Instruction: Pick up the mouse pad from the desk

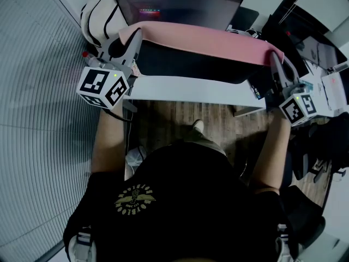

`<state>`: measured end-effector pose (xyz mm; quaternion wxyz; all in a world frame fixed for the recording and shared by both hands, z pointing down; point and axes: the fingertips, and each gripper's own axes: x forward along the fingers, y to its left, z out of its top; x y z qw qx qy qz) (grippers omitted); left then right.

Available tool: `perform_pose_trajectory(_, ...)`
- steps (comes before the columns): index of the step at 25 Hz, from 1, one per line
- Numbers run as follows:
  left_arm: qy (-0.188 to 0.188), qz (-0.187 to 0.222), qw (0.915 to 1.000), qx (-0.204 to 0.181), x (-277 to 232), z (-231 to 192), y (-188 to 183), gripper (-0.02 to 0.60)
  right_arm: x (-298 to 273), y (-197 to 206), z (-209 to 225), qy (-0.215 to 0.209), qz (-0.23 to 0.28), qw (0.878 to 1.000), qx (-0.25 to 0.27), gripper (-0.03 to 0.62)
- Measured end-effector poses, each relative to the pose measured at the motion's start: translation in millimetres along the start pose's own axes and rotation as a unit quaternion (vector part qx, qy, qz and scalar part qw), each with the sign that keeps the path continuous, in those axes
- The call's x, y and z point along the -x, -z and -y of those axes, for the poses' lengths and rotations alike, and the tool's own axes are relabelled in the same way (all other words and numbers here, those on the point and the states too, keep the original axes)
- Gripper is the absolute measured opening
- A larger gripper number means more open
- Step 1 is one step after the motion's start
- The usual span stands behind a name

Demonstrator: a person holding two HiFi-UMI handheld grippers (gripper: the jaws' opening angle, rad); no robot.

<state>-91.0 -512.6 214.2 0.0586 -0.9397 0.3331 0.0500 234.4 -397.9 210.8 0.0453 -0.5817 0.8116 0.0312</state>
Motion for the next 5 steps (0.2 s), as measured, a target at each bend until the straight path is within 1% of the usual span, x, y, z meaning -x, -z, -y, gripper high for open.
perform_pose_trajectory(5, 0.001, 0.002, 1.0000, -0.001, 11.2, 1.2, 2.0, 0.023, 5.5, 3.5, -10.4, 0.000, 0.001, 1.000, 0.002, 0.019)
